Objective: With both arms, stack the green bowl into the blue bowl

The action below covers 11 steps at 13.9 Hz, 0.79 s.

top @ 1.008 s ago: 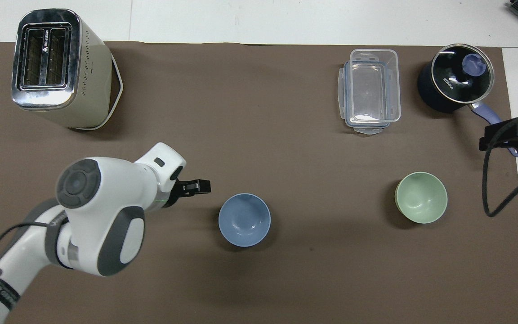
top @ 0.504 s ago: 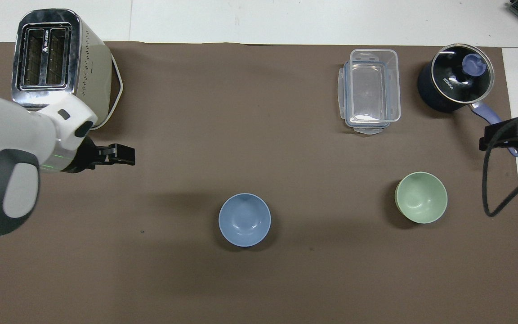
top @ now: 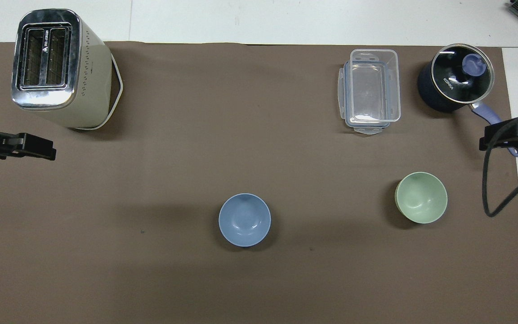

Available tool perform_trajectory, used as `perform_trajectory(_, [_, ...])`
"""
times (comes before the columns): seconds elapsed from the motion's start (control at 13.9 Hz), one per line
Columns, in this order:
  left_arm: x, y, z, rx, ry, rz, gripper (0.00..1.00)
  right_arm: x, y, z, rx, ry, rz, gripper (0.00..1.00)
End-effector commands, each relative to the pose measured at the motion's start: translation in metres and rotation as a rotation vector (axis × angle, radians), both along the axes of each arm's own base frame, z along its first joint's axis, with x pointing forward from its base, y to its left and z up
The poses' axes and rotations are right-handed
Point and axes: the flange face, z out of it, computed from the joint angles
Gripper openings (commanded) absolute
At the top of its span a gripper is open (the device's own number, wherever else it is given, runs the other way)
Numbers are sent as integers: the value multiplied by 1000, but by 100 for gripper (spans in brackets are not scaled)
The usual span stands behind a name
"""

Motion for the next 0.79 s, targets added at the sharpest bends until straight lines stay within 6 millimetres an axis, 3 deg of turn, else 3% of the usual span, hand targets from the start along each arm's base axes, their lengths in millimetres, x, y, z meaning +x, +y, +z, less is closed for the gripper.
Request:
perform_trajectory(0.0, [-4, 4, 22, 43, 24, -8, 100, -4, 0, 0, 19, -14, -15, 100])
perform_trajectory(0.14, [-3, 4, 22, 40, 14, -4, 100, -4, 0, 0, 19, -14, -15, 100])
perform_trajectory(0.36, [-14, 3, 39, 35, -9, -3, 100, -4, 0, 0, 19, -14, -15, 100])
perform_trajectory(0.72, [-14, 3, 39, 35, -9, -2, 100, -4, 0, 0, 19, -14, -15, 100])
